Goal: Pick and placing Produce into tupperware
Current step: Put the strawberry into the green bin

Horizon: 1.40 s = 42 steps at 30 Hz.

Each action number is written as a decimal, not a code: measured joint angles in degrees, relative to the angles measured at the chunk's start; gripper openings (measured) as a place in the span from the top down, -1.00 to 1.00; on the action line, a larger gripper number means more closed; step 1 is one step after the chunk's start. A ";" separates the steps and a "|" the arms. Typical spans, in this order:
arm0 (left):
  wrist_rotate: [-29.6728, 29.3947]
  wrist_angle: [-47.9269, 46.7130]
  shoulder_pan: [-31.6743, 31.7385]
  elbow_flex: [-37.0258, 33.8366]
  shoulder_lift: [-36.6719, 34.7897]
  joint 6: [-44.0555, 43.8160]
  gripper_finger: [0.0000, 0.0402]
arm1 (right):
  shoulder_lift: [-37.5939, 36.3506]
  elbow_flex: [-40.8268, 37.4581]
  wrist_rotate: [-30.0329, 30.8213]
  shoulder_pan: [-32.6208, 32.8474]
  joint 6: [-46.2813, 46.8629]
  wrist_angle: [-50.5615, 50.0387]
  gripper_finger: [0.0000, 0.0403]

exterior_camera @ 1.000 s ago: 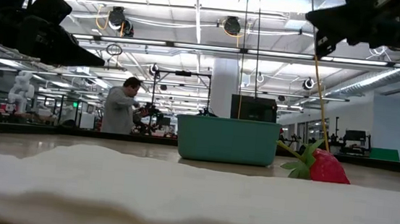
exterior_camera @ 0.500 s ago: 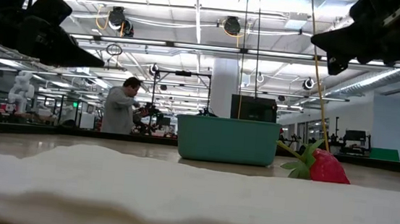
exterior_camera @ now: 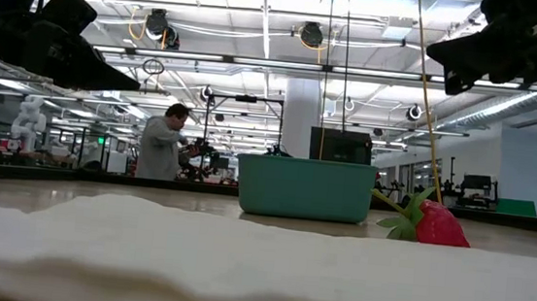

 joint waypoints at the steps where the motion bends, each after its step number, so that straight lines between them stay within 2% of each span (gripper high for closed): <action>1: 0.00 0.00 0.00 0.01 0.00 0.00 1.00 | 0.00 -0.11 -0.10 0.00 -0.07 0.31 1.00; 6: 0.00 0.02 -0.01 0.00 0.00 0.00 0.99 | 0.02 -2.26 -1.51 -0.02 -0.05 1.43 1.00; 12: -0.02 0.04 -0.02 0.02 0.00 0.02 1.00 | -0.02 -5.28 -2.06 -0.02 0.05 7.69 1.00; 20: 0.00 0.09 0.00 0.00 0.00 0.04 0.99 | 0.01 -5.42 -2.35 -0.02 0.30 7.73 1.00; 28: 0.00 0.20 -0.02 0.00 0.00 0.22 0.99 | 0.42 -5.42 -5.34 -0.03 1.18 10.37 1.00; 31: -0.01 0.34 -0.02 0.00 0.00 0.24 0.99 | 1.41 -5.42 -8.07 0.38 1.21 14.33 1.00; 42: -0.01 0.72 0.00 0.00 0.00 0.22 0.99 | 9.98 -4.59 -8.08 0.92 1.25 23.71 1.00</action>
